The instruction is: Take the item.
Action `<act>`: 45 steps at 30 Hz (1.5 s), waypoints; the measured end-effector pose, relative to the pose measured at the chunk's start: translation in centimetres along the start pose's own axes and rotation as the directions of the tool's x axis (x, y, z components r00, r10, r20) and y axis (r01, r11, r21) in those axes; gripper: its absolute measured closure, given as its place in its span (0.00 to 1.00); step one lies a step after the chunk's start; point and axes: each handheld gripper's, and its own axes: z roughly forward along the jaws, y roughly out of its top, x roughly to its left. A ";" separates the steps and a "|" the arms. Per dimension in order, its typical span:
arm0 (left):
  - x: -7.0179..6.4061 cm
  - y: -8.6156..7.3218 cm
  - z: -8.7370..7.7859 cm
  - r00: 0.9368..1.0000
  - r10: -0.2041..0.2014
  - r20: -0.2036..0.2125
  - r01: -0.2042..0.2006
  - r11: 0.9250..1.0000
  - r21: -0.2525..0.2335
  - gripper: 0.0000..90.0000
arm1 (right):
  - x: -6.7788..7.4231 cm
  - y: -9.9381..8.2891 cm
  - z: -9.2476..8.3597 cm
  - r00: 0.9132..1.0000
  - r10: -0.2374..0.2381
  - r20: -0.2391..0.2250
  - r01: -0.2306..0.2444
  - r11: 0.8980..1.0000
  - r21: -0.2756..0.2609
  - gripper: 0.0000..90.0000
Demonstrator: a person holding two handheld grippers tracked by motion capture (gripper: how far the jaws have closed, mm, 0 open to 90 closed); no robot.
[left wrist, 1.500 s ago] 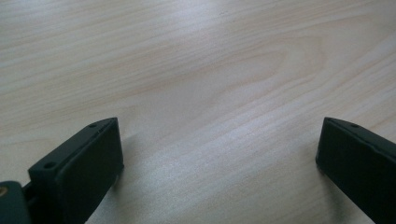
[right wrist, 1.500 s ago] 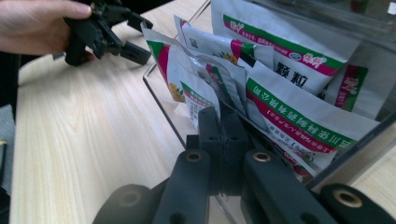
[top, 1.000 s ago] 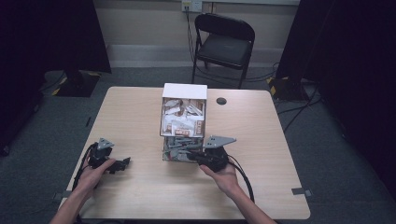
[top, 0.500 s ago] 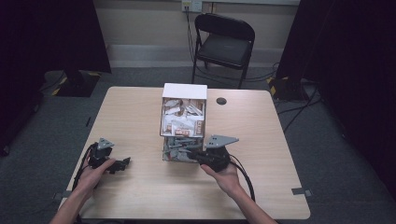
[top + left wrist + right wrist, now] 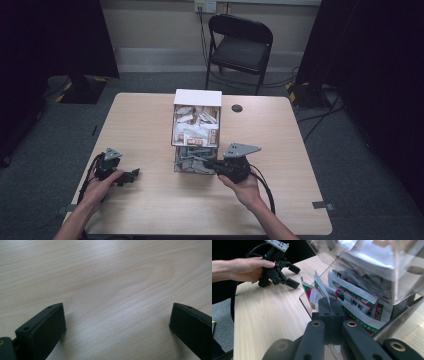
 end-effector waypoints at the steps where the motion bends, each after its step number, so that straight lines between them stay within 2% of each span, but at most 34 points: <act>1: 0.0 0.0 0.0 1.000 0.000 0.000 0.000 1.000 0.000 0.00 | 0.0 0.0 -0.1 1.000 0.002 0.006 -0.002 1.000 -0.002 1.00; 4: 0.0 0.0 0.0 1.000 0.000 0.000 0.000 1.000 0.000 0.00 | -0.2 0.0 -0.3 1.000 0.010 0.004 -0.010 1.000 -0.010 1.00; 16: 0.0 0.0 0.0 1.000 0.000 0.000 0.000 1.000 0.000 0.00 | 0.5 0.8 -1.3 1.000 -0.004 -0.026 0.003 0.999 -0.047 1.00; 36: 0.0 0.0 0.0 1.000 0.000 0.000 0.000 1.000 0.000 0.00 | 1.2 0.9 -3.1 1.000 -0.009 -0.006 0.009 0.999 -0.043 1.00; 45: 0.0 0.0 0.0 1.000 0.000 0.000 0.000 1.000 0.000 0.00 | 1.5 0.0 -4.4 1.000 -0.001 0.002 0.001 0.999 -0.051 1.00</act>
